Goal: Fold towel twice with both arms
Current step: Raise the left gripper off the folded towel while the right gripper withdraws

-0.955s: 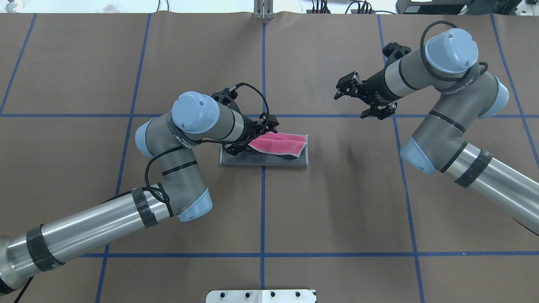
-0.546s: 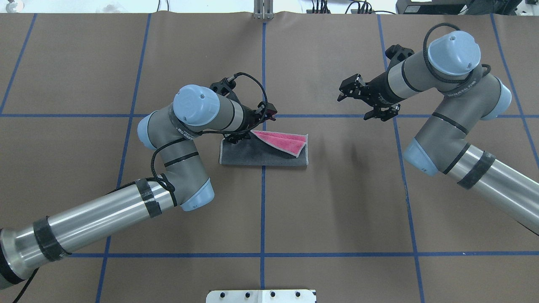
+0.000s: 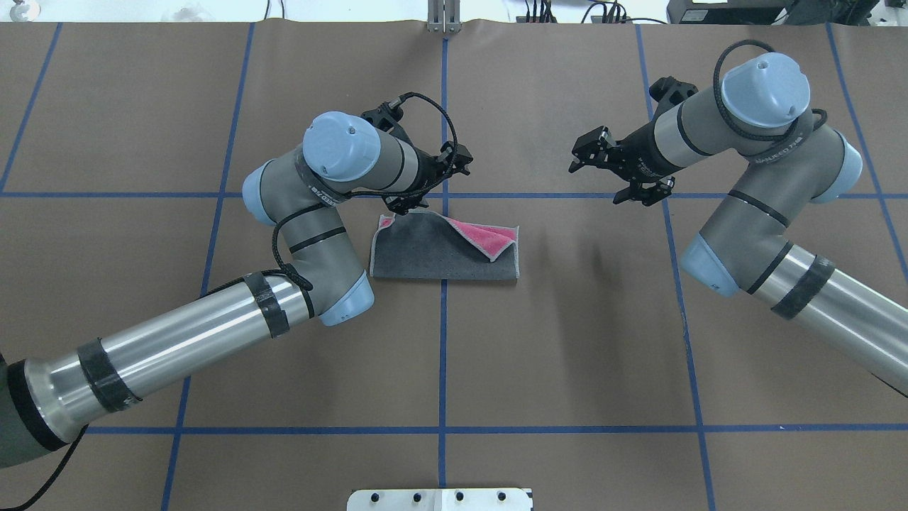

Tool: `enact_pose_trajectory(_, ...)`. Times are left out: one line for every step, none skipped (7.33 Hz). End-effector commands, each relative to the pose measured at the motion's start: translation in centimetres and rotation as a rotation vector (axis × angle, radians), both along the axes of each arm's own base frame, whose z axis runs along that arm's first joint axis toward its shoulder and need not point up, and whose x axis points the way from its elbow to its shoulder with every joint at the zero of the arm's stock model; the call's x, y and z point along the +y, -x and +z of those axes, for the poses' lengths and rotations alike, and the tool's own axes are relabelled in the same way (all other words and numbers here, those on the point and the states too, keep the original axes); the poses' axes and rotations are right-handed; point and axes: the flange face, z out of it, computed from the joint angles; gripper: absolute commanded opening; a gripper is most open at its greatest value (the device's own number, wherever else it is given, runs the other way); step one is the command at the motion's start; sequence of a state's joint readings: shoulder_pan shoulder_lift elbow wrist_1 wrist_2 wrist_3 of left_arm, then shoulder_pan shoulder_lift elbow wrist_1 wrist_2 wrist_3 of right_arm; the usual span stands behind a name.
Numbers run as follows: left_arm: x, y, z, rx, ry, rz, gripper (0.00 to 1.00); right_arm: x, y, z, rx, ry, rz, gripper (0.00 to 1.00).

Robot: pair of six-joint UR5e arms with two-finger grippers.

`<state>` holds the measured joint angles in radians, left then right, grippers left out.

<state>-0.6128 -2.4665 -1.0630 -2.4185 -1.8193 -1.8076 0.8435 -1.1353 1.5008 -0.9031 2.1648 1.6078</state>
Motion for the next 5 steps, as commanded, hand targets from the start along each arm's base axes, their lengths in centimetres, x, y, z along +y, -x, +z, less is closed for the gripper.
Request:
enact_pose_trajectory(-0.9,0.7,0.1,-0.003,0.003,-0.012,1.00,0.1,-0.2,-0.7,-0.015,-0.002,-0.010,0.99)
enact_pose_trajectory(-0.8,0.6,0.5,-0.006,0.005,-0.007,1.00,0.2,-0.2,-1.0,-0.022,0.000,-0.015,0.99)
enact_pose_trajectory(-0.5,0.7,0.6,-0.004,0.005,-0.001,1.00,0.2,-0.2,-1.0,-0.022,0.000,-0.015,0.99)
enact_pose_trajectory(-0.1,0.6,1.0,0.000,0.016,0.032,1.00,0.2,-0.2,-1.0,-0.021,-0.001,-0.016,0.99)
enact_pose_trajectory(0.5,0.9,1.3,0.004,0.014,0.039,1.00,0.2,-0.2,-1.0,-0.022,0.000,-0.015,0.99)
